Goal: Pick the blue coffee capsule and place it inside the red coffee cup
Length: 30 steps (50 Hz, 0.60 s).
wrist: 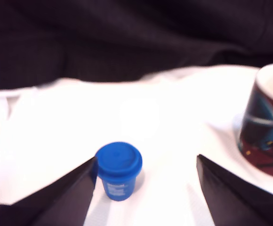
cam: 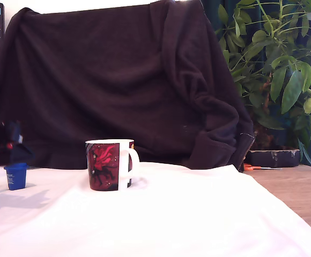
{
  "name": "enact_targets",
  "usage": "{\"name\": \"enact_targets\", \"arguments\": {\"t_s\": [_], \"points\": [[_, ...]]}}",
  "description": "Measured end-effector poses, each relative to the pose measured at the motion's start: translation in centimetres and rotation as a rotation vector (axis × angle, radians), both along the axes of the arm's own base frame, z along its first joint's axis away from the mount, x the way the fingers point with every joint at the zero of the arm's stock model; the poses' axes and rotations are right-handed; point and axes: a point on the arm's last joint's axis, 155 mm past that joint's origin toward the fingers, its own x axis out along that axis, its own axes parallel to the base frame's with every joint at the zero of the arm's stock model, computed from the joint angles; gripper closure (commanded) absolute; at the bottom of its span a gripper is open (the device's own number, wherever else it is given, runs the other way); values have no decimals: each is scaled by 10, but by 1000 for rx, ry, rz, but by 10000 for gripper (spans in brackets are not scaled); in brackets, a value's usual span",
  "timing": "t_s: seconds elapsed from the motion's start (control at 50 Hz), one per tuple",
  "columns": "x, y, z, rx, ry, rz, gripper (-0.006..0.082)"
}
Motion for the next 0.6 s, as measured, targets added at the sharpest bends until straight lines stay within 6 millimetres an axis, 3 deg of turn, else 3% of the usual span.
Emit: {"name": "enact_targets", "arguments": {"t_s": [0.26,0.42,0.6], "points": [[28,7,-13,26,10,33,159],[28,12,-30,33,51,43,159],[29,16,-30,55,47,63,159]]}}
